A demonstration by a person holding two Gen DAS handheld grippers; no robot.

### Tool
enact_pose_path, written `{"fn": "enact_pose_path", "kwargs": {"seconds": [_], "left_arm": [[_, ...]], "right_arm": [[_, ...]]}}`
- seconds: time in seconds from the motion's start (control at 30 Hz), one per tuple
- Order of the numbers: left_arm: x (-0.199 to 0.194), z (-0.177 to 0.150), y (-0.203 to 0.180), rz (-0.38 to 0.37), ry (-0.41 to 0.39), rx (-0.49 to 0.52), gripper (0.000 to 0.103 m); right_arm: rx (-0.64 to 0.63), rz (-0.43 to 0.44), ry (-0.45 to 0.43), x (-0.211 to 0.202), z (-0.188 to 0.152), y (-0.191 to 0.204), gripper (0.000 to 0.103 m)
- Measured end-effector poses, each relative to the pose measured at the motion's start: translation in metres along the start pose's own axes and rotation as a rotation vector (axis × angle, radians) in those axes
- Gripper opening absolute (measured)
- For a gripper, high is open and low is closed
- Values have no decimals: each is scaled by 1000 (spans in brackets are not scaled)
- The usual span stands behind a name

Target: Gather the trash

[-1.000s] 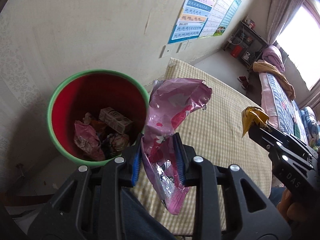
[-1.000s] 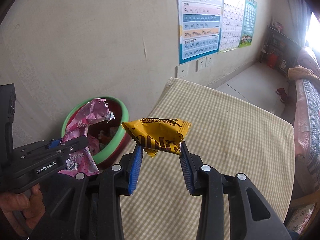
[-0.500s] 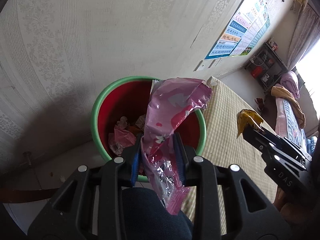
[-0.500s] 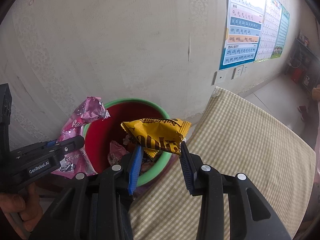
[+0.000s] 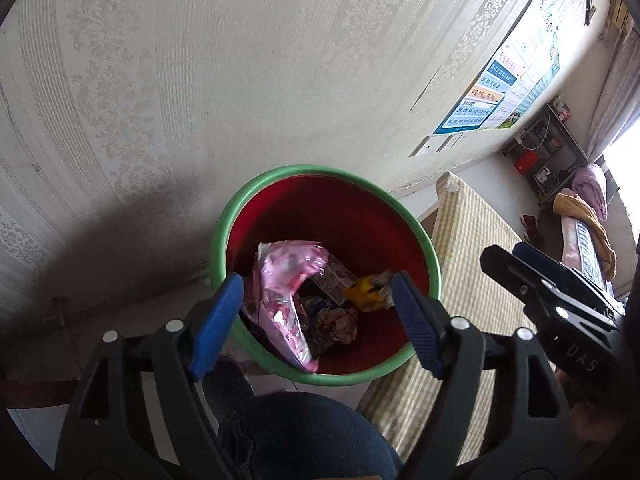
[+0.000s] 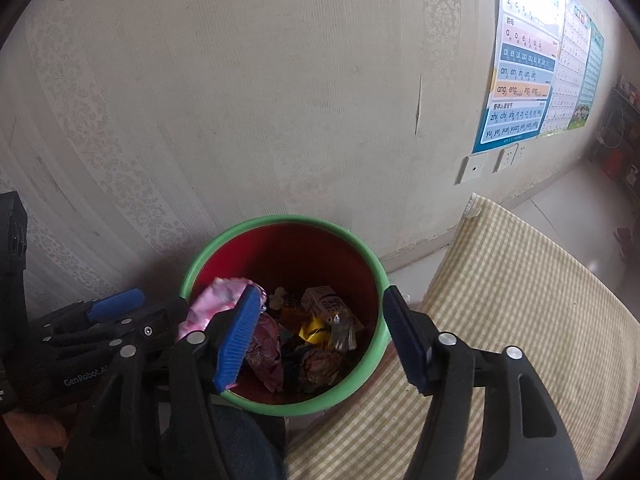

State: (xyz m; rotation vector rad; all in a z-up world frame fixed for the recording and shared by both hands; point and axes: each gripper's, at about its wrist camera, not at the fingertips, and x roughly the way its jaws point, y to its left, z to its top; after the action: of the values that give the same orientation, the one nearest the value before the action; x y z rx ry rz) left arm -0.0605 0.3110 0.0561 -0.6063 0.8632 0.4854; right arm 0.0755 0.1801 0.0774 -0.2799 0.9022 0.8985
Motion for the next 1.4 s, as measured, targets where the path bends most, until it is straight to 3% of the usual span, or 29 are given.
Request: {"fn": "enact_pose_path", "kwargs": {"seconds": [0.27, 0.5, 0.87, 1.1, 1.23, 1.4], "left_arm": [[-11, -10, -23, -45, -27, 33, 97], [-19, -38, -77, -111, -39, 142, 97], [-28, -94, -174, -165, -72, 335, 97], [-28, -150, -240, -206, -122, 528, 97], [-27, -180, -251, -178, -188, 586, 97], [-18, -202, -249, -204, -178, 617, 97]], "right_arm": [[51, -63, -39, -35, -14, -20, 86], [92, -208, -118, -94, -52, -51, 92], [373, -459, -193, -192, -154, -157, 95], [499, -576, -216, -234, -221, -202, 96], [558, -616, -252, -244, -259, -212, 96], [557, -669, -263, -243, -288, -209, 96]]}}
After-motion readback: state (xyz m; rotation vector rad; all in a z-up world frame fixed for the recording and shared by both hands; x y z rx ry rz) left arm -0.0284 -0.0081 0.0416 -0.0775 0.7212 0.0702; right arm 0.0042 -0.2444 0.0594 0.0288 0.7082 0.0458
